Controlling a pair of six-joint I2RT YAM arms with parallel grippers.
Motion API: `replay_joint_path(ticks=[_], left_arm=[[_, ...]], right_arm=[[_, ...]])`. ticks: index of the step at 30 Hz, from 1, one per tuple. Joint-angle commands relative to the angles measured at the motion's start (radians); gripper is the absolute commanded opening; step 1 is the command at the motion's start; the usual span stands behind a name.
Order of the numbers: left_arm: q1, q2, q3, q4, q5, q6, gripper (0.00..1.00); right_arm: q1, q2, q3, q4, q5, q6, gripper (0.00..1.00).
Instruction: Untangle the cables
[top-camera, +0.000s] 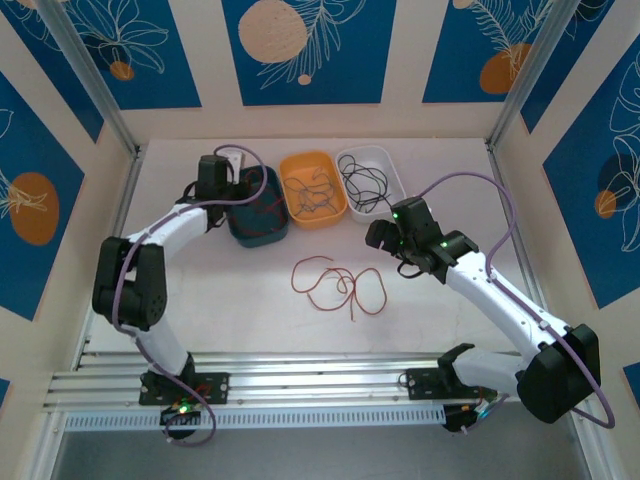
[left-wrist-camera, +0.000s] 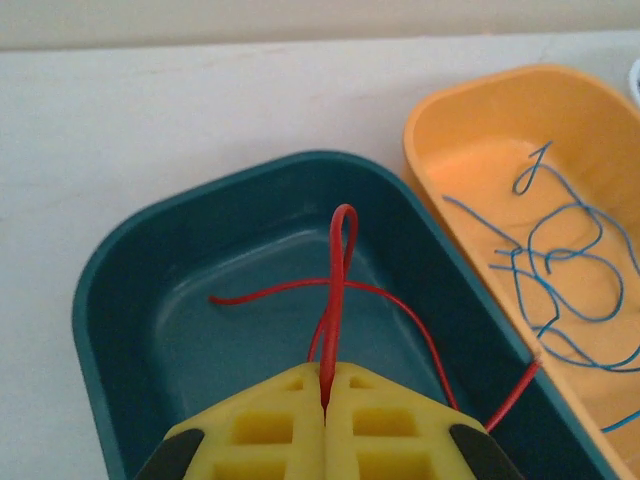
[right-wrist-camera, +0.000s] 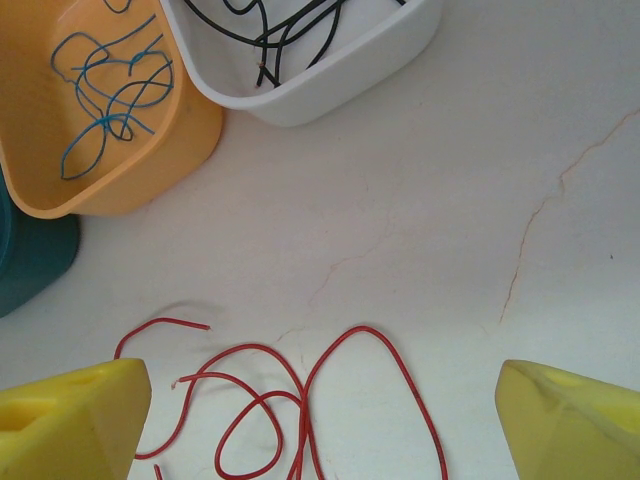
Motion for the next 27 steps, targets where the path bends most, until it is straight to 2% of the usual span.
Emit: replay_joint_path(ticks=[1, 12, 14, 20, 27], left_arm=[[0.010, 0.033, 0.014, 0.029, 0.040, 0.019, 0.00], [0.044, 0.149, 0.075, -0.021, 0.090, -0.004, 0.00], [0.049, 0.160, 0.099, -0.050, 0.085, -0.012, 0.03], [0.065, 0.178, 0.157, -0.142, 0.042, -0.095, 0.30], [0.066, 0.112, 0.141, -0.147, 0.031, -0.116, 0.63]], right_arm=[[-0.004, -0.002, 0.006, -0.021, -0.008, 0.016, 0.90], [-0.003, -0.003, 0.002, -0.027, -0.013, 0.021, 0.89], [-0.003, -0.002, 0.003, -0.028, -0.013, 0.021, 0.89], [-0.003, 0.006, 0.011, -0.025, -0.017, 0.024, 0.89], [-0.001, 0.019, 0.033, -0.032, -0.018, 0.009, 0.90]])
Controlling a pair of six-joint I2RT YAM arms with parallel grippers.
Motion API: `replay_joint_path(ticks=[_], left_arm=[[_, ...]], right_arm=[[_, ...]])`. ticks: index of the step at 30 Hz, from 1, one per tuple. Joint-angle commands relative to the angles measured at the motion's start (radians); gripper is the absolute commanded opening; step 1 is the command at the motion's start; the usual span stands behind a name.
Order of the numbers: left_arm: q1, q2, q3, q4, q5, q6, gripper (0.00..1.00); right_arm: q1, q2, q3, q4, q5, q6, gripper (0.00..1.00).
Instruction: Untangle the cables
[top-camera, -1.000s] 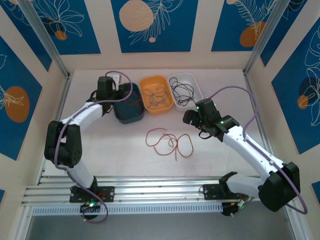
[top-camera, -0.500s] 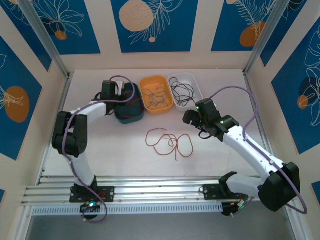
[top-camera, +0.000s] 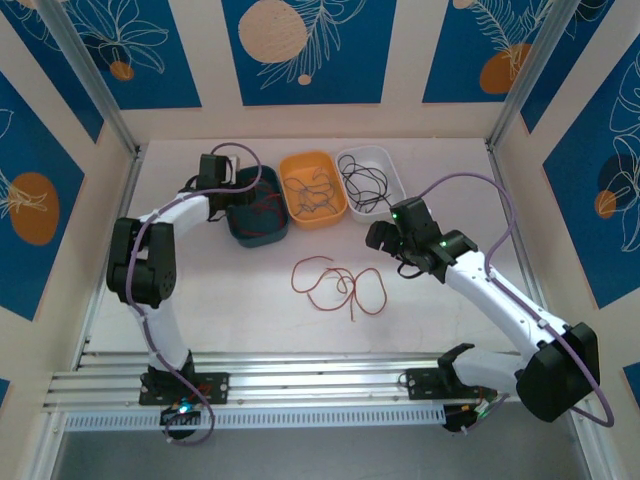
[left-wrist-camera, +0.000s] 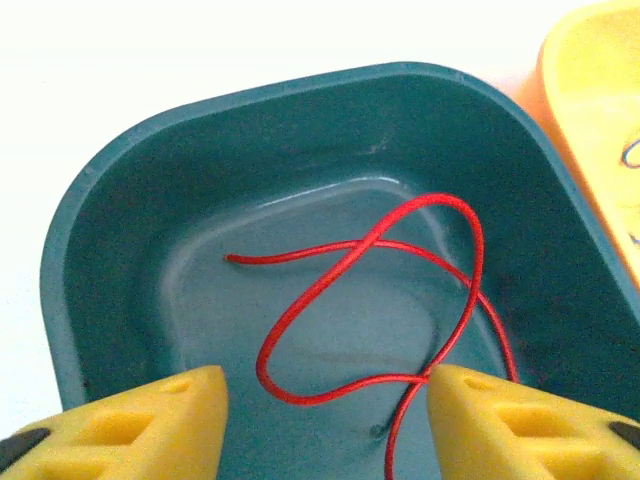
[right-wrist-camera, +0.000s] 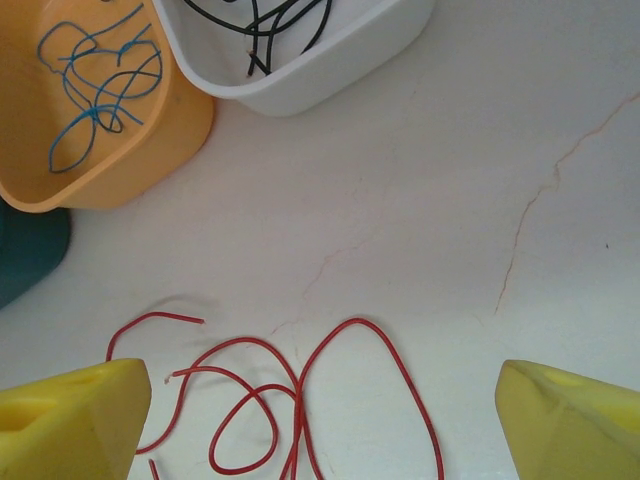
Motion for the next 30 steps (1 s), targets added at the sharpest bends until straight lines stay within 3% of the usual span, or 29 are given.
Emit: replay_joint_path(ticks=[1, 3, 7, 16, 26, 30], left_arm=[[0.009, -0.073, 0.004, -0.026, -0.005, -0.019, 0.69], [0.008, -0.111, -0.008, -0.026, -0.016, -0.021, 0.79], [0.007, -0.192, -0.032, -0.044, -0.045, -0.021, 0.86], [-0.027, -0.316, -0.104, -0.059, 0.021, -0.005, 0.89], [-0.091, -0.246, -0.120, -0.056, 0.025, -0.001, 0.84], [-0.155, -0.244, -0.140, -0.041, -0.010, -0.006, 0.85]], right_arm=[[0.000, 0.011, 0.032, -0.016, -0.014, 0.006, 0.89], [0.000, 0.014, 0.032, -0.014, -0.014, 0.008, 0.89], [0.001, 0.018, 0.031, -0.011, -0.016, 0.009, 0.89], [0.002, 0.054, 0.044, -0.033, -0.003, 0.033, 0.89], [0.001, 0.101, 0.057, -0.082, 0.008, 0.073, 0.88], [-0.006, 0.123, 0.058, -0.131, 0.014, 0.094, 0.87]])
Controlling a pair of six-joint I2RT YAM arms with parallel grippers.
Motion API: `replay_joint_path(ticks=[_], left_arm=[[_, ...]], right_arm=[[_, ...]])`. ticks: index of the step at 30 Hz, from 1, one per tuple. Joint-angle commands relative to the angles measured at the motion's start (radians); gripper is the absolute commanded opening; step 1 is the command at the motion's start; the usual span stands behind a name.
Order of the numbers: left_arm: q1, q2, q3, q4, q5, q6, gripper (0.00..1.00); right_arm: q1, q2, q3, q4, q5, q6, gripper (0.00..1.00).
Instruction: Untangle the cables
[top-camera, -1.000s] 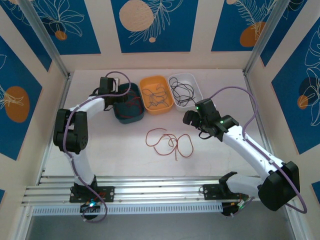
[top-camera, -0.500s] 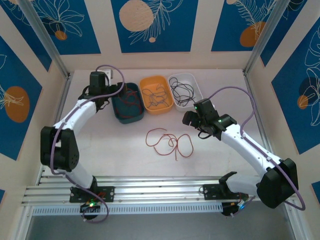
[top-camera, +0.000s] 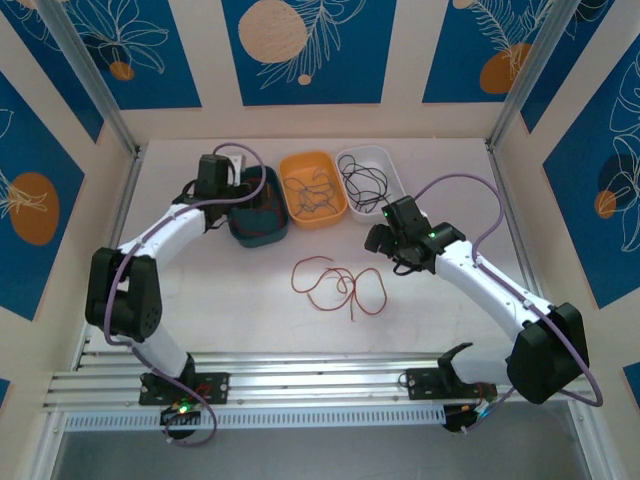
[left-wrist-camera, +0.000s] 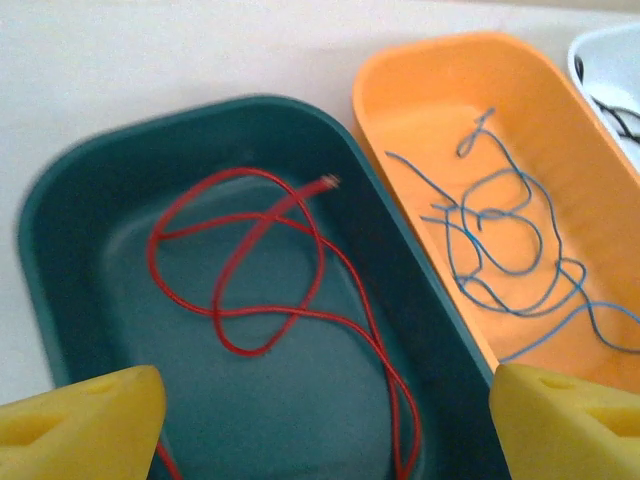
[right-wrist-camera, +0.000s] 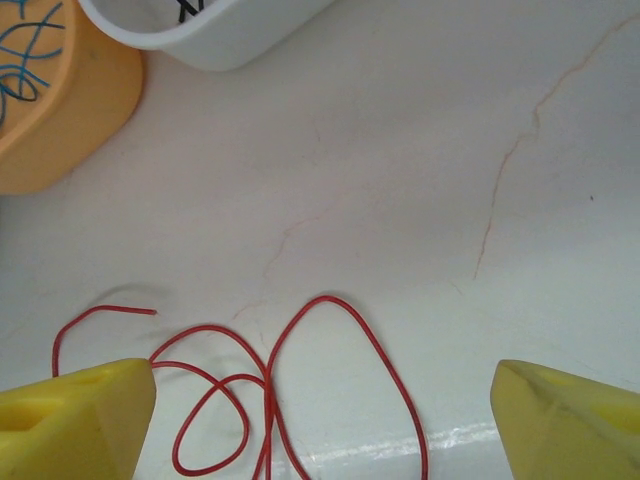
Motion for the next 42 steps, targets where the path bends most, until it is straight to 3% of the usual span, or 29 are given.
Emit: replay_joint_path(ticks=[1, 8, 18, 26, 35, 42], left_arm=[[-0.066, 0.002, -0.023, 0.002, -0.030, -0.002, 0.86], [-0.218, -0.066, -0.073, 0.002, -0.136, -0.032, 1.00], [-0.316, -0.246, -0.243, 0.078, -0.228, -0.155, 1.00], [-0.325, -0.358, -0.345, 0.143, -0.263, -0.179, 1.00], [-0.326, -0.362, -0.359, 0.154, -0.276, -0.176, 1.00], [-0.326, -0.364, -0.367, 0.154, -0.276, -0.178, 1.00]], right_arm=[[-0.006, 0.030, 0.027, -0.074, 0.010, 0.040, 0.86], [-0.004, 0.094, 0.009, -0.128, -0.032, 0.045, 0.81], [0.051, 0.150, -0.054, -0.151, -0.097, 0.077, 0.70], [0.130, 0.165, -0.156, -0.105, -0.175, 0.171, 0.63], [0.187, 0.235, -0.200, -0.030, -0.183, 0.256, 0.56], [0.190, 0.246, -0.191, -0.053, -0.106, 0.283, 0.36]])
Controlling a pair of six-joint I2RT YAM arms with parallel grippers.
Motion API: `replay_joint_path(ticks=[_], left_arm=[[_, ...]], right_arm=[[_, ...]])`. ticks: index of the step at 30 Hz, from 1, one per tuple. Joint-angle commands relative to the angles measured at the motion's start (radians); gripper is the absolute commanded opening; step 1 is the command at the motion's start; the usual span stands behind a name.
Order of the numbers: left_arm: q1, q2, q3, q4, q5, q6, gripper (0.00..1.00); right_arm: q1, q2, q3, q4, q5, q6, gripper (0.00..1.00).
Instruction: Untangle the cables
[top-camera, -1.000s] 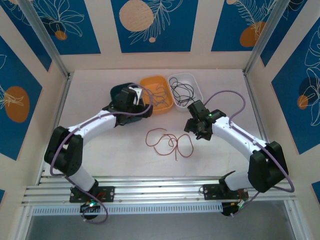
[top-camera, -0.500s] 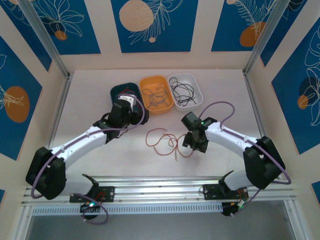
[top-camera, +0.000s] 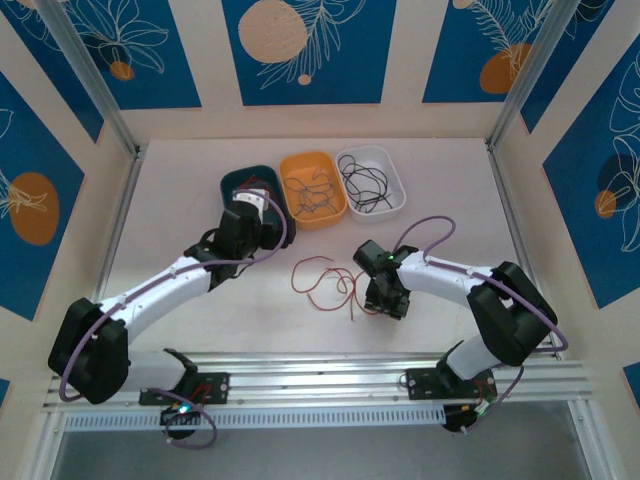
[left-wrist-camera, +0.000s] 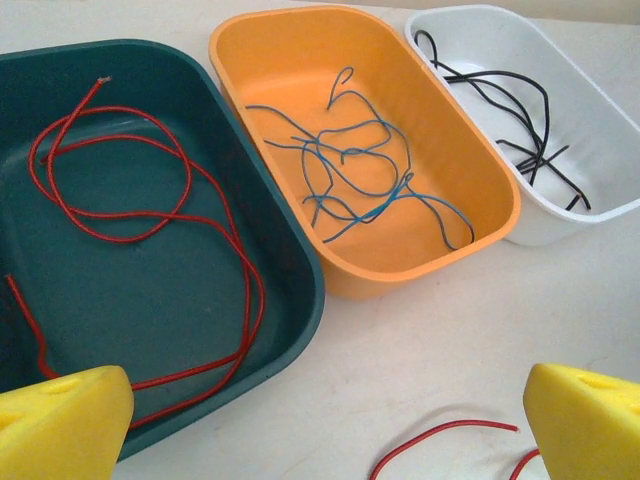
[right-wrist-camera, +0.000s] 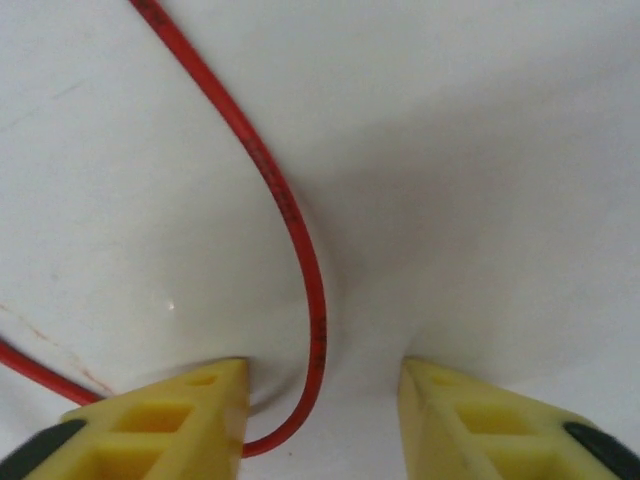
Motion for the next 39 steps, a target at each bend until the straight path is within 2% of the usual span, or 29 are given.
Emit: replay_joint_path(ticks=[1, 7, 14, 21, 26, 30, 39], left_arm=[[-0.010, -0.015, -0.016, 0.018, -0.021, -0.014, 1.00], [-0.010, -0.025, -0.025, 0.020, -0.019, 0.004, 1.00], [-0.010, -0.051, -0.057, 0.081, 0.054, 0.053, 1.00], [-0.010, -0.055, -0.063, 0.133, 0.182, 0.085, 1.00], [-0.009, -0.040, -0.051, 0.172, 0.295, 0.059, 1.00], [-0.013, -0.021, -0.042, 0.200, 0.370, 0.039, 1.00], [-0.062, 0.020, -0.039, 0.314, 0.420, -0.019, 1.00]], right_arm=[[0.005, 0.008, 0.006, 0.009, 0.045, 0.035, 0.32], [-0.001, -0.082, 0.021, -0.033, 0.130, 0.029, 0.10], [-0.001, -0.260, 0.053, -0.033, 0.220, -0.061, 0.00], [-0.004, -0.438, 0.042, 0.096, 0.243, -0.223, 0.00], [-0.004, -0.511, 0.034, 0.190, 0.241, -0.328, 0.00], [-0.003, -0.543, 0.037, 0.270, 0.191, -0.422, 0.00], [-0.003, -0.560, 0.064, 0.315, 0.142, -0.477, 0.00]])
